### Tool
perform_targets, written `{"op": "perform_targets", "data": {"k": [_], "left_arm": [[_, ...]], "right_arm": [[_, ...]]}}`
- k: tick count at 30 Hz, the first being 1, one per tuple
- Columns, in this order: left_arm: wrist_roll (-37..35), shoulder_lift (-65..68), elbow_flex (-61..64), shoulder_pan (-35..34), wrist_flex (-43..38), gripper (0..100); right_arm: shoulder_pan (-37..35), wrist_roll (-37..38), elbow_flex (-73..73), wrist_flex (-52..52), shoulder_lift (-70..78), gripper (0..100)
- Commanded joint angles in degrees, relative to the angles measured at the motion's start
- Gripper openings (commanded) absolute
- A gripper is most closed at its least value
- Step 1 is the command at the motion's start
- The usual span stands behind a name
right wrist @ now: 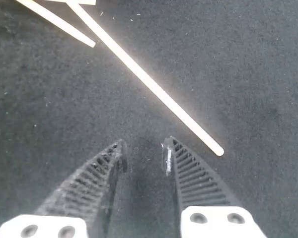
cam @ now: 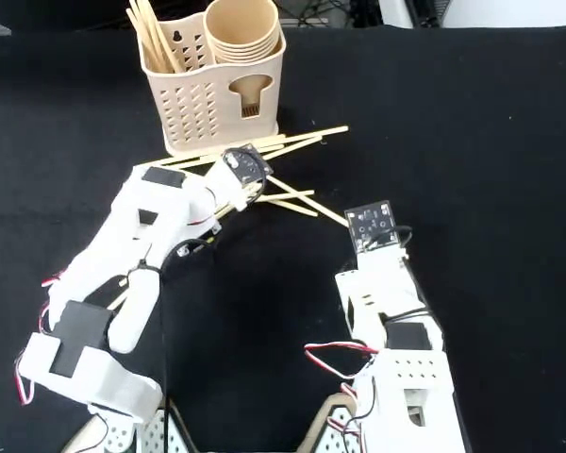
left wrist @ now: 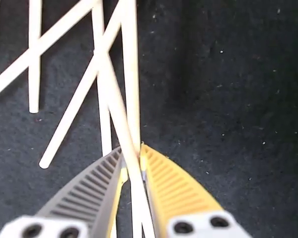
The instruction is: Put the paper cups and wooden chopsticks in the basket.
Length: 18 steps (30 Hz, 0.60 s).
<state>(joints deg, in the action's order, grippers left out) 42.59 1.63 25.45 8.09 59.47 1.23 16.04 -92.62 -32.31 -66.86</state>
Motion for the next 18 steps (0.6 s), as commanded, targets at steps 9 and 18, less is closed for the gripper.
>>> {"op": "perform_targets", "data": {"k": [9, 18], "left_arm": [[-0.6, -2.3, -0.6, -1.6, 2.0, 28], [6.9, -1.7, 2.0, -9.9, 4.7, 23]], "right_arm": [[-0.4, 0.1, 0.1, 1.1, -0.7, 14.1], [-0.4, 0.1, 0.1, 1.1, -0.7, 14.1]]}}
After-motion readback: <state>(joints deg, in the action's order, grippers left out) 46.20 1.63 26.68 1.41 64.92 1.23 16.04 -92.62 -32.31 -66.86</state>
